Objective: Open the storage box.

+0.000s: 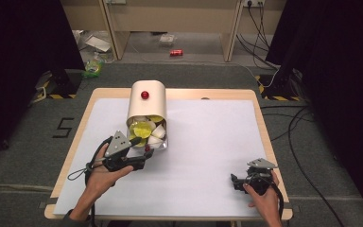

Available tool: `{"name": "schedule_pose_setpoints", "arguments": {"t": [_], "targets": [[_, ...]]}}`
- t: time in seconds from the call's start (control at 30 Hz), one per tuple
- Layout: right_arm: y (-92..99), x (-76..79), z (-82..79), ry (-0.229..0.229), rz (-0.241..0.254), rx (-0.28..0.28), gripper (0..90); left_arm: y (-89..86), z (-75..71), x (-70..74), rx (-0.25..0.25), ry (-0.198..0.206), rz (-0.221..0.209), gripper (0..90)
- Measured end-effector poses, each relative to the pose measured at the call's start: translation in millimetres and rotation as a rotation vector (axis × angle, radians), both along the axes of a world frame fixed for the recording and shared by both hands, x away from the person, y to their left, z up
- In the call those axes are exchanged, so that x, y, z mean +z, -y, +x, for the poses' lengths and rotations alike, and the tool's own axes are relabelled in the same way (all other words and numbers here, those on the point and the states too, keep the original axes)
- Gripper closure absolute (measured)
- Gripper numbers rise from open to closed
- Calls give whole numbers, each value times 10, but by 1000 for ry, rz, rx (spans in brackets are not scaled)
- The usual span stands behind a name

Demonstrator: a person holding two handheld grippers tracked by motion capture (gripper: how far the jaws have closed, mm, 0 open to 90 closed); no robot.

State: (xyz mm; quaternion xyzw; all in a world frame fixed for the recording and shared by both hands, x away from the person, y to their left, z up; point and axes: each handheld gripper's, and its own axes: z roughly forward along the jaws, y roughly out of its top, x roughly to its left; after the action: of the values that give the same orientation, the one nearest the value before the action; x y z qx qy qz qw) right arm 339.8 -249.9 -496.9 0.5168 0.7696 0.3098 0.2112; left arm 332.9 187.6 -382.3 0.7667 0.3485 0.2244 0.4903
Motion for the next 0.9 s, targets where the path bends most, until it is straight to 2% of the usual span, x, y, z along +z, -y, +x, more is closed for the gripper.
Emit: {"name": "schedule_pose_setpoints", "arguments": {"t": [0.9], "targets": [[0, 0, 0, 0, 0, 0, 7, 6, -168, -68, -5, -2, -7, 370]]}}
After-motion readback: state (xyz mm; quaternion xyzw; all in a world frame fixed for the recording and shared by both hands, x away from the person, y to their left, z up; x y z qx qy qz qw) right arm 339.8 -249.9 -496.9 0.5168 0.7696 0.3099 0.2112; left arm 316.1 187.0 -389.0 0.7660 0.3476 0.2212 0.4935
